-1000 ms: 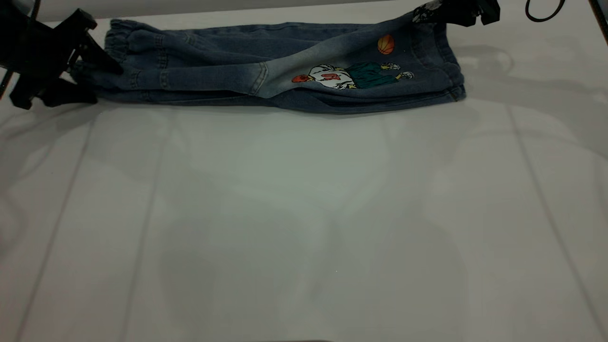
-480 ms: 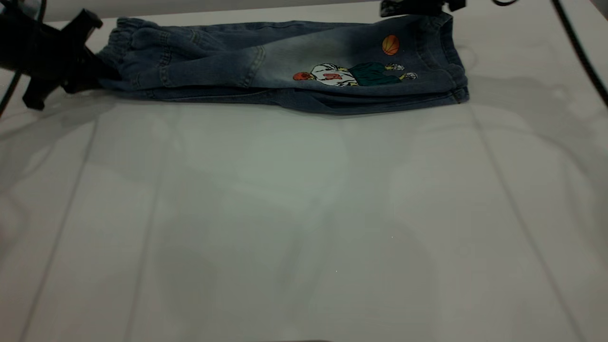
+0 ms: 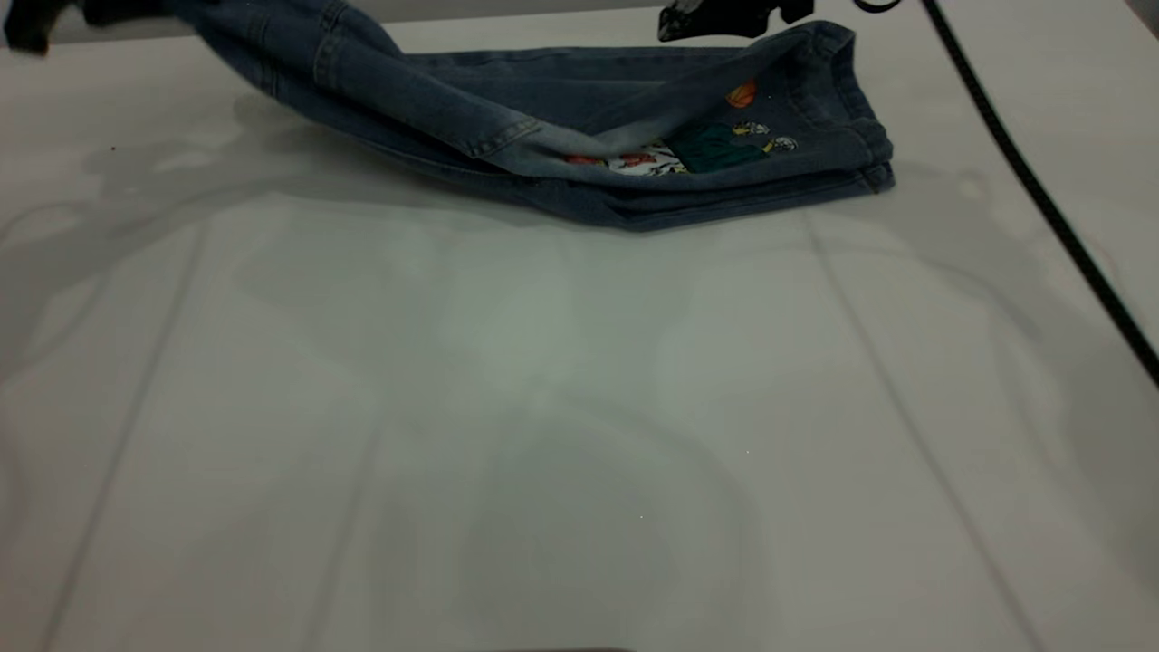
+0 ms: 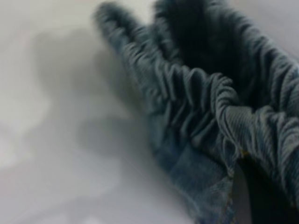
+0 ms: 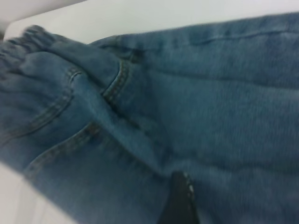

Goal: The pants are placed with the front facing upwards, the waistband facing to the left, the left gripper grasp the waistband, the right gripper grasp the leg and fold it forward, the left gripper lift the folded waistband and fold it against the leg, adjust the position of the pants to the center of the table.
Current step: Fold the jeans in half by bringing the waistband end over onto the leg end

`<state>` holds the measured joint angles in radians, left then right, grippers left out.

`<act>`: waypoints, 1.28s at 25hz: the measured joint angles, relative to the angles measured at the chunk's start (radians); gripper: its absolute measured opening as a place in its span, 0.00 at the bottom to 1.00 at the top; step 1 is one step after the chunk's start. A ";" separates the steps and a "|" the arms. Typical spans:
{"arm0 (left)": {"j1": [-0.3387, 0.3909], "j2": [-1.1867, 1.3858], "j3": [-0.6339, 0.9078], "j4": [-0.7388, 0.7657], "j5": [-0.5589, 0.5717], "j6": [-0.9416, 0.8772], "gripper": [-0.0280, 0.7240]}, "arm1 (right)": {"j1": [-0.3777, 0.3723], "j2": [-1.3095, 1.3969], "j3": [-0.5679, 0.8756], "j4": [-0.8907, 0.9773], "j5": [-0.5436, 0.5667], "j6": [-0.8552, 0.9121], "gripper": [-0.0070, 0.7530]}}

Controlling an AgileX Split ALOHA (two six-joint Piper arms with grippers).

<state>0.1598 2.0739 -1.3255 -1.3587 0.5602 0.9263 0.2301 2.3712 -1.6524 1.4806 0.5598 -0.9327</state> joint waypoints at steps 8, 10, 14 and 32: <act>-0.108 -0.146 0.001 0.038 0.011 0.001 0.11 | 0.105 0.085 -0.058 -0.015 0.020 0.006 0.64; -0.130 -0.174 0.001 0.045 0.006 0.004 0.11 | 0.130 0.089 -0.059 -0.048 0.028 0.006 0.64; -0.160 -0.197 0.001 0.081 -0.003 0.003 0.11 | 0.121 0.088 -0.091 -0.136 0.066 0.049 0.64; -0.531 -0.205 0.001 0.098 -0.234 0.034 0.11 | -0.291 -0.197 -0.233 -0.229 0.317 0.117 0.64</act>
<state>-0.3714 1.8686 -1.3244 -1.2603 0.3258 0.9604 -0.0609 2.1742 -1.8853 1.2517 0.8767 -0.8159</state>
